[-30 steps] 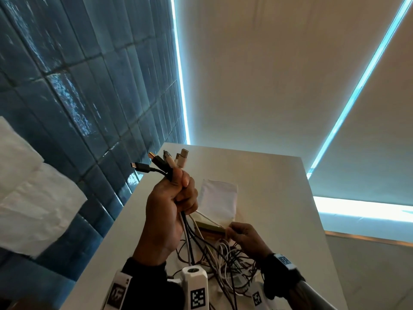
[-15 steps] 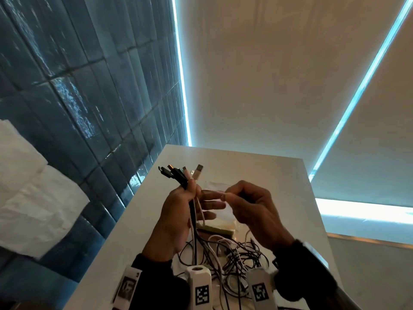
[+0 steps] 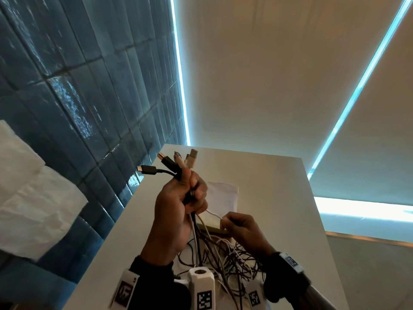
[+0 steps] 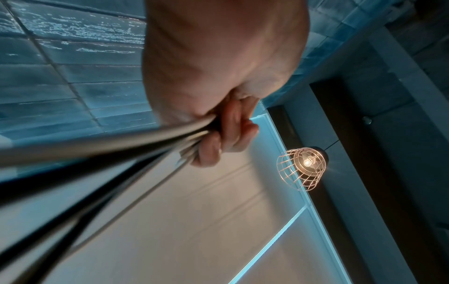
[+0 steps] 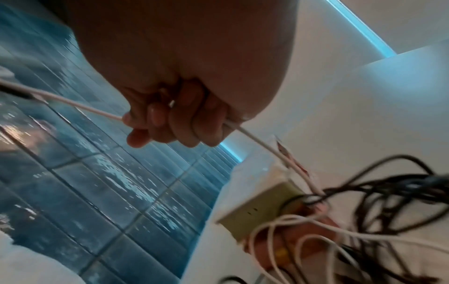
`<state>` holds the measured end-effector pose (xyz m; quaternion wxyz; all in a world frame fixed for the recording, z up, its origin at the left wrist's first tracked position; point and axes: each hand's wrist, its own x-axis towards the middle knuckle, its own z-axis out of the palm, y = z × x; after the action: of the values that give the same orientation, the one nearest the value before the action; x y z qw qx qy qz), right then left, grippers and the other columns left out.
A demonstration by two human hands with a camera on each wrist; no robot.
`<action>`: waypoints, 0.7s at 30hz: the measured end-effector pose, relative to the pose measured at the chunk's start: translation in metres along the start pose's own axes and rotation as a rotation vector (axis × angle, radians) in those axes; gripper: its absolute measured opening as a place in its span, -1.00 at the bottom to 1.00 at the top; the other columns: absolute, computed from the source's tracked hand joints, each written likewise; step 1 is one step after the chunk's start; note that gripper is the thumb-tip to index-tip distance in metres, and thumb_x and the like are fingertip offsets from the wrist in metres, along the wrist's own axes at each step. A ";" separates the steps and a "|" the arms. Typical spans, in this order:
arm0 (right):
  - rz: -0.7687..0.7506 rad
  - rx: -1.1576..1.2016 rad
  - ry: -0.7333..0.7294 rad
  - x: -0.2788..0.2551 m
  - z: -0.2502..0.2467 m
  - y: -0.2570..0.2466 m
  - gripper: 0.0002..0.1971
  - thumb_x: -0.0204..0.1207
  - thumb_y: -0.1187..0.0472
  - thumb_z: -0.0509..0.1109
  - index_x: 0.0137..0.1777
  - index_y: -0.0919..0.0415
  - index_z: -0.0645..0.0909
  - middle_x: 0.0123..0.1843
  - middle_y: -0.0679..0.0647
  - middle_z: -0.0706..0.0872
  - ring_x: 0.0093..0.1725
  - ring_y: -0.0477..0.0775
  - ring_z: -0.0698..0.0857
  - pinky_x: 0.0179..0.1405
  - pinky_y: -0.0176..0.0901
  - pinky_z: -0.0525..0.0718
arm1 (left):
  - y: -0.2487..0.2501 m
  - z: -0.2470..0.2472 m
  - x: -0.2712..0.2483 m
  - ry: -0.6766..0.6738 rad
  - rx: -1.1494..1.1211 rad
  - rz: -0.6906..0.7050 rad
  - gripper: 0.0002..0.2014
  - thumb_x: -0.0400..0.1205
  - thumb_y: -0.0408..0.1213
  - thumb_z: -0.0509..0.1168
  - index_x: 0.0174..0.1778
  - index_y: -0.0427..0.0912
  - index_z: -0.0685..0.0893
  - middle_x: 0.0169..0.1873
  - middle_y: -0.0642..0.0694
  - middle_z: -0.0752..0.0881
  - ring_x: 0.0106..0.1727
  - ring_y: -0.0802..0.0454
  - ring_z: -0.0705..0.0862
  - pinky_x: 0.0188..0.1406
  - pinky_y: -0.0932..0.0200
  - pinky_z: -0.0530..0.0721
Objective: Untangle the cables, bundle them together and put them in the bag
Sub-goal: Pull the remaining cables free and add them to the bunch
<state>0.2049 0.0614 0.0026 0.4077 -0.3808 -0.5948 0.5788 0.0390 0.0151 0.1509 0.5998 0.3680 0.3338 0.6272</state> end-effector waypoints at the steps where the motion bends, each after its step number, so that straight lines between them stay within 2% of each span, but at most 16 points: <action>1: 0.009 -0.031 0.000 0.000 -0.001 0.009 -0.73 0.53 0.14 0.37 -0.30 0.33 0.62 -0.41 0.00 0.55 -0.37 -0.07 0.49 -0.33 -0.24 0.46 | 0.000 -0.002 0.001 -0.003 -0.003 0.004 -0.62 0.75 -0.09 0.04 -0.36 -0.16 0.42 -0.54 -0.02 0.32 -0.57 0.12 0.12 -0.52 0.14 0.08; 3: 0.026 -0.082 -0.012 0.000 -0.002 0.023 -0.76 0.57 0.18 0.35 -0.32 0.22 0.62 -0.43 -0.08 0.60 -0.39 -0.15 0.52 -0.31 -0.28 0.47 | 0.000 -0.004 0.000 -0.004 -0.004 0.010 -0.64 0.70 -0.07 0.12 -0.39 -0.15 0.43 -0.55 0.00 0.23 -0.57 0.13 0.11 -0.56 0.18 0.09; 6: 0.054 -0.128 -0.019 0.003 -0.002 0.038 -0.76 0.57 0.22 0.32 -0.34 0.16 0.64 -0.45 -0.07 0.69 -0.40 -0.23 0.59 -0.30 -0.36 0.52 | -0.001 -0.002 -0.001 -0.012 0.008 0.018 -0.67 0.62 -0.06 0.14 -0.42 -0.15 0.42 -0.57 -0.01 0.20 -0.58 0.12 0.11 -0.62 0.24 0.17; 10: 0.124 -0.221 -0.003 0.007 -0.004 0.068 -0.71 0.52 -0.01 0.33 -0.34 0.13 0.68 -0.32 0.31 0.75 -0.35 -0.04 0.62 -0.27 -0.10 0.54 | 0.007 -0.002 0.001 -0.040 0.032 0.028 -0.66 0.62 -0.07 0.12 -0.44 -0.14 0.45 -0.59 0.01 0.23 -0.58 0.12 0.11 -0.60 0.19 0.09; 12: 0.172 -0.259 0.009 0.007 -0.006 0.077 -0.70 0.49 -0.04 0.33 -0.34 0.14 0.69 -0.31 0.36 0.74 -0.38 -0.03 0.59 -0.29 -0.07 0.53 | 0.009 -0.001 0.001 -0.024 0.067 0.020 -0.66 0.65 -0.09 0.14 -0.43 -0.14 0.44 -0.59 0.03 0.24 -0.58 0.12 0.10 -0.60 0.19 0.07; 15: 0.189 -0.248 0.152 0.016 -0.007 0.054 -0.77 0.52 0.20 0.41 -0.36 0.17 0.74 -0.44 0.10 0.71 -0.46 -0.12 0.61 -0.36 -0.21 0.54 | 0.006 -0.003 0.004 0.063 0.104 -0.010 -0.64 0.71 -0.15 0.11 -0.42 -0.14 0.41 -0.60 0.05 0.21 -0.58 0.13 0.08 -0.60 0.19 0.03; 17: 0.154 -0.134 0.297 0.025 -0.007 0.022 -0.80 0.55 0.29 0.42 -0.30 0.27 0.75 -0.53 -0.03 0.55 -0.58 -0.14 0.43 -0.56 -0.32 0.38 | 0.002 -0.007 0.008 0.144 0.127 -0.032 -0.63 0.75 -0.18 0.04 -0.42 -0.13 0.39 -0.59 0.05 0.20 -0.59 0.14 0.07 -0.57 0.17 0.00; 18: 0.120 -0.028 0.322 0.028 -0.007 0.004 -0.81 0.57 0.29 0.41 -0.26 0.33 0.73 -0.55 -0.04 0.46 -0.60 -0.09 0.33 -0.64 -0.31 0.27 | -0.001 -0.009 0.011 0.184 0.137 -0.048 -0.62 0.76 -0.18 0.03 -0.41 -0.12 0.38 -0.59 0.05 0.19 -0.60 0.15 0.08 -0.56 0.16 -0.01; 21: -0.025 0.220 0.251 0.028 0.002 -0.051 -0.82 0.55 0.23 0.43 -0.15 0.38 0.69 -0.54 -0.02 0.33 -0.55 -0.04 0.18 -0.59 -0.24 0.09 | -0.012 -0.012 0.015 0.267 0.201 -0.115 -0.63 0.78 -0.16 0.02 -0.37 -0.13 0.38 -0.57 -0.04 0.28 -0.60 0.11 0.19 -0.57 0.18 0.08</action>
<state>0.1930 0.0843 0.0548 0.5252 -0.3957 -0.4767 0.5833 0.0344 0.0313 0.1358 0.5451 0.3197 0.4919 0.5989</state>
